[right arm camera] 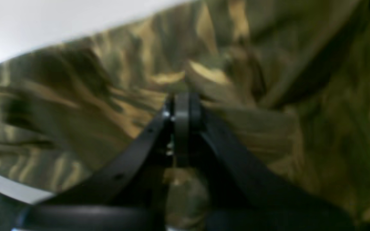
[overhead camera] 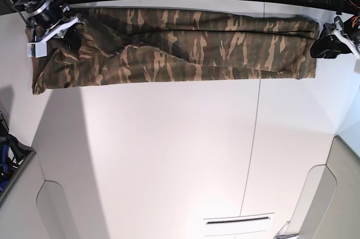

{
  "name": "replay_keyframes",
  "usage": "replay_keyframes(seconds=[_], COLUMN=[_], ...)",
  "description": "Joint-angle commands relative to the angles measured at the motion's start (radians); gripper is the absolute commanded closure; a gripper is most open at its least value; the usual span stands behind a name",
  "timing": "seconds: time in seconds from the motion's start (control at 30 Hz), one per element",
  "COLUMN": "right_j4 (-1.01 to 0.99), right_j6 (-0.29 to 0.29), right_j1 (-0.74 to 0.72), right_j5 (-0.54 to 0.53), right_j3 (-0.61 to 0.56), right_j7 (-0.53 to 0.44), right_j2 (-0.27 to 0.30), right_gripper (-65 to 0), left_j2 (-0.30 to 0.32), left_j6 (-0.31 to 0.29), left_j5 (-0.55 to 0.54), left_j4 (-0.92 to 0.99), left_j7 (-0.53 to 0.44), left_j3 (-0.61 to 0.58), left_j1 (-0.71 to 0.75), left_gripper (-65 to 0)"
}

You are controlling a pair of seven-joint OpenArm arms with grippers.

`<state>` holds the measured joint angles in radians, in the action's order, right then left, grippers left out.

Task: Fold the T-shirt properly
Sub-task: 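Regrasp the ends of the long folded strip with both grippers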

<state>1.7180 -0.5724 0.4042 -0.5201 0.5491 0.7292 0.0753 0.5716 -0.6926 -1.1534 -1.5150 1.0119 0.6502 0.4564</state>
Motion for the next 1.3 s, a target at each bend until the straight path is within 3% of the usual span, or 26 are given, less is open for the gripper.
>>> replay_keyframes(seconds=[0.0,0.27,0.47,0.8,0.9,1.03,1.27], right_j4=[-0.012,-0.089,-0.089,-0.089,-0.089,-0.088,-0.019], right_j6=[0.0,0.0,0.0,0.0,0.0,0.0,-0.005], right_j1=[-0.012,-0.069,-0.085,-0.085,-0.085,-0.085,-0.085], right_j5=[-0.011,-0.074,-0.093,-0.093,-0.093,-0.094,-0.251], right_j3=[0.005,0.005,0.005,0.005,0.005,0.005,0.01], right_j7=[-0.026,-0.011,0.029,0.034,0.034,0.035,0.106], right_j2=[0.03,0.049,0.043,0.043,0.043,0.043,0.043], right_gripper=[0.0,0.0,0.0,0.0,0.0,0.0,0.0], left_j2=[0.021,0.021,0.021,0.021,0.021,0.021,0.024], left_j6=[-0.006,-0.006,-0.006,-0.006,-0.006,-0.006,-0.006], left_j5=[-0.022,-0.011,0.139,0.142,0.142,0.141,0.14], left_j4=[0.007,0.103,0.126,0.126,0.126,0.126,0.107], left_j7=[-0.026,-0.098,-0.226,-0.227,-0.227,-0.229,-0.221], left_j3=[0.01,-0.065,-0.165,-0.319,-0.35,-0.348,-0.333], left_j1=[0.001,0.0,-0.005,-0.005,-0.005,-0.011,-0.067], left_gripper=[-42.6,-43.0,-43.0,-42.7,-31.0,0.0,0.0])
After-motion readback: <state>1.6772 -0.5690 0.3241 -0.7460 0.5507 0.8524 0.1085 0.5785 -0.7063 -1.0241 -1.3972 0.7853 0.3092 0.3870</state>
